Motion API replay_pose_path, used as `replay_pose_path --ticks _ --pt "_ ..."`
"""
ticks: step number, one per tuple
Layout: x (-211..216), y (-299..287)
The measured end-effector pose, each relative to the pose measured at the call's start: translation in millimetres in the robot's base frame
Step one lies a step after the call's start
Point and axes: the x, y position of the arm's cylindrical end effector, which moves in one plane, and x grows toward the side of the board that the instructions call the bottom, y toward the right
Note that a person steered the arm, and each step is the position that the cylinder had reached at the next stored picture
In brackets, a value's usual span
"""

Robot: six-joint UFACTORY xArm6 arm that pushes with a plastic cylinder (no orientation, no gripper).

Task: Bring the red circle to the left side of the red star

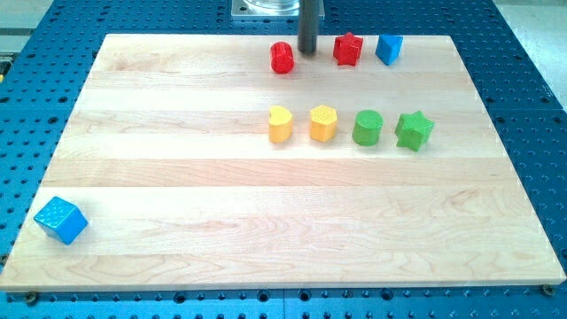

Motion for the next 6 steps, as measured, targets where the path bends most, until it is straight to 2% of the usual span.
replay_pose_path --ticks 1,4,5,6 --pt "2 18" --pt "69 16" --pt "75 3" --pt "57 -7"
